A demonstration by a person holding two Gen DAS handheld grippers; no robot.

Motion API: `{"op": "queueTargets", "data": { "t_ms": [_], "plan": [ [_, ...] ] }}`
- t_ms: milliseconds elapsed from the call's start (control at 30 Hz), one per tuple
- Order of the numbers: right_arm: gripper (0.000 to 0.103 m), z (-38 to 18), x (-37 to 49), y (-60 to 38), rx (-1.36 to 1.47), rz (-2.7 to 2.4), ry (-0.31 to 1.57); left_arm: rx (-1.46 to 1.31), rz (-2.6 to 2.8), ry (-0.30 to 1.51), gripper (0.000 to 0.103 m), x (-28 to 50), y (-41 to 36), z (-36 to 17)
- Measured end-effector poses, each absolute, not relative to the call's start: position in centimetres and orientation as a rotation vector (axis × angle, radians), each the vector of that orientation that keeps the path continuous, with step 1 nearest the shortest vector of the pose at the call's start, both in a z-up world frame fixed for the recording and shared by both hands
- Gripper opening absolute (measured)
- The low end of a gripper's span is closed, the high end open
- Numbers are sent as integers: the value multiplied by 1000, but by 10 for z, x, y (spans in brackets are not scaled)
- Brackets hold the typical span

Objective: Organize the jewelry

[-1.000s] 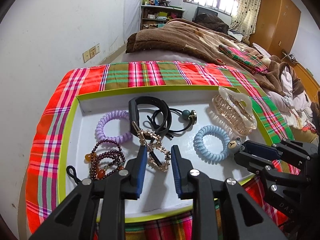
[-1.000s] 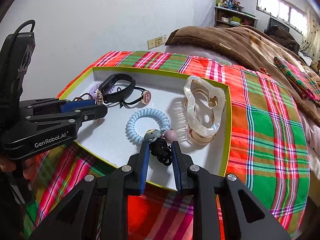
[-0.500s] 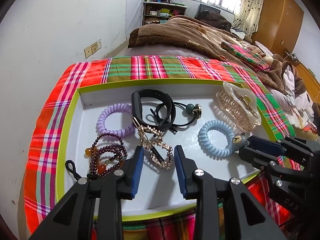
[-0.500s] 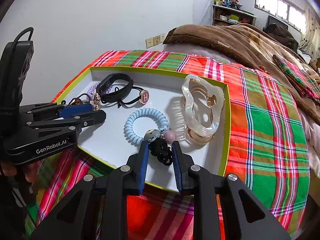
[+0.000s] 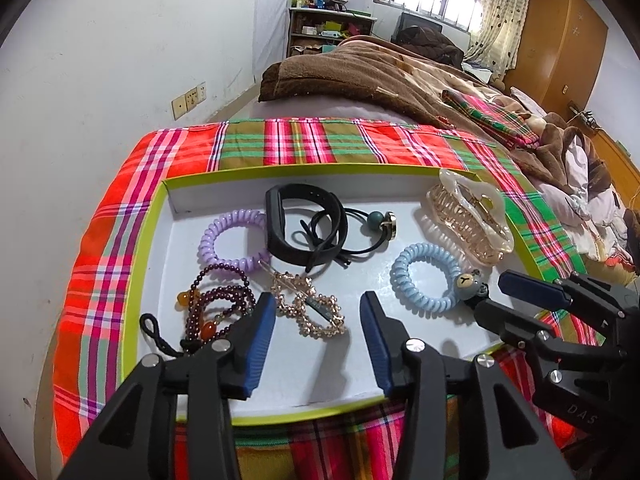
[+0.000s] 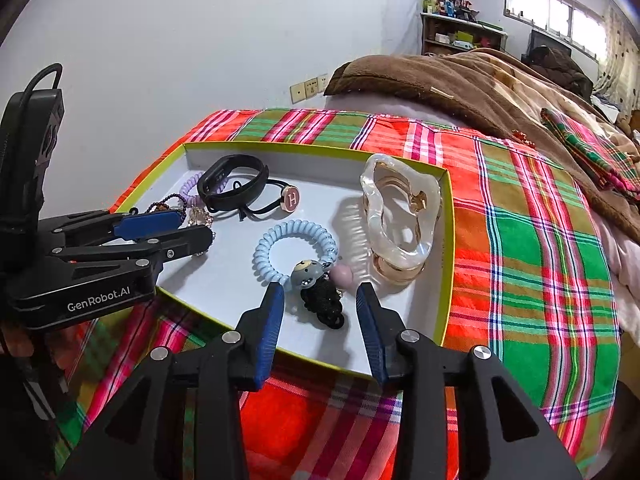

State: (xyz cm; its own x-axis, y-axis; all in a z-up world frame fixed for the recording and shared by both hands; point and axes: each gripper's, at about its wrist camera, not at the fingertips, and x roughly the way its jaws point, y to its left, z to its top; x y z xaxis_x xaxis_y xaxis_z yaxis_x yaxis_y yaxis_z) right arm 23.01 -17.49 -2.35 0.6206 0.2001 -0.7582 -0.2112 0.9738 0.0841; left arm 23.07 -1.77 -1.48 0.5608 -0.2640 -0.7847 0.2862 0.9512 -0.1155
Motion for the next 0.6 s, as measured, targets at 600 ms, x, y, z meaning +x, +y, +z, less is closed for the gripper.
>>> {"op": "queueTargets", "data": {
  "t_ms": [600],
  "plan": [
    [48, -6, 185, -175, 13, 151, 768, 21, -191, 857, 55, 184, -10, -2]
  ]
}}
